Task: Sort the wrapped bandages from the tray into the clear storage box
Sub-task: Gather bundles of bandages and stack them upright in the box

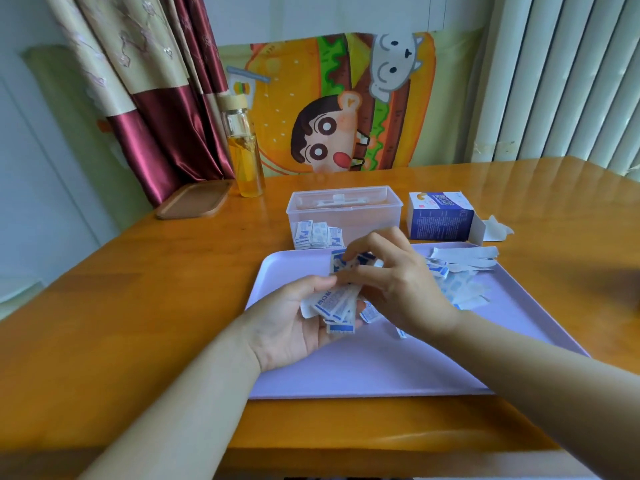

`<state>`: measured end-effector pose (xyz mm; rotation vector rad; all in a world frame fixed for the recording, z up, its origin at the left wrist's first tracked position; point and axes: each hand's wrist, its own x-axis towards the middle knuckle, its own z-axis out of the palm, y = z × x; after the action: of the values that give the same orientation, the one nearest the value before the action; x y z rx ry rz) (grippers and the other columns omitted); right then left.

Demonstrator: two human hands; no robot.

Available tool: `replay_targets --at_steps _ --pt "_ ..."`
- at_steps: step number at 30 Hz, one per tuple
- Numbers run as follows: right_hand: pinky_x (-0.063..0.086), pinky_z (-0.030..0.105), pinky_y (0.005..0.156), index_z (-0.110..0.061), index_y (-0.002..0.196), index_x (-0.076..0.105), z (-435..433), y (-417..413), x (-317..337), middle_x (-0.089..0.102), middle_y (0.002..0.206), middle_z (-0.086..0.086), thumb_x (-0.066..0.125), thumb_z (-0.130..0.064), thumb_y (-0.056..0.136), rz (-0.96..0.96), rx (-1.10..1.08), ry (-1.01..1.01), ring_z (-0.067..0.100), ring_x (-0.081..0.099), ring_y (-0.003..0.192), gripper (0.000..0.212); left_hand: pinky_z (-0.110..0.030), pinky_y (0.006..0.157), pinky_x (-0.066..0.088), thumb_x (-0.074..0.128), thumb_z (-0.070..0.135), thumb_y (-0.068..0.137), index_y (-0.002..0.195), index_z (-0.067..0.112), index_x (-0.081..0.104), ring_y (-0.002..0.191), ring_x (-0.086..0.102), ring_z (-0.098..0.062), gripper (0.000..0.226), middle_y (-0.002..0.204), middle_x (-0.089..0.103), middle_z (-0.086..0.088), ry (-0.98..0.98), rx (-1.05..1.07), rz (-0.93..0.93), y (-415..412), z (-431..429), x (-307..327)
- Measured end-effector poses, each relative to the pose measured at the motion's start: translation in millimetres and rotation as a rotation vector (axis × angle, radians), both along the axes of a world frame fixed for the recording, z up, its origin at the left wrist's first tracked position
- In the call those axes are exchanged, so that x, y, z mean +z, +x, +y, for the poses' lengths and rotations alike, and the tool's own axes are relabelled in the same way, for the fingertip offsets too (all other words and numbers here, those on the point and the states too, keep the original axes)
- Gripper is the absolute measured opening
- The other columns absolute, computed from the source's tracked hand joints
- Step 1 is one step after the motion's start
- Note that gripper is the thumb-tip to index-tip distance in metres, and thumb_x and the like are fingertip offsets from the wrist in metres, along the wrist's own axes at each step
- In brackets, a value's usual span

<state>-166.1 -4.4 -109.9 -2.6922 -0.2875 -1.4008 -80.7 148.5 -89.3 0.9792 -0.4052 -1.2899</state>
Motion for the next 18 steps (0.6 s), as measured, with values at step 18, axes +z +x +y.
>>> replay_targets --at_steps 18 --pt "0.046 0.019 0.058 -0.016 0.082 0.066 24 10 3 0.062 0.069 0.000 0.070 -0.012 0.081 0.452 0.166 1.607 0.009 0.055 0.060 0.006 -0.019 0.066 0.054 0.071 0.011 0.082 0.099 0.029 0.056 0.086 0.066 -0.008 0.029 0.092 0.066 0.015 0.058 0.532 -0.867 3 -22 -19"
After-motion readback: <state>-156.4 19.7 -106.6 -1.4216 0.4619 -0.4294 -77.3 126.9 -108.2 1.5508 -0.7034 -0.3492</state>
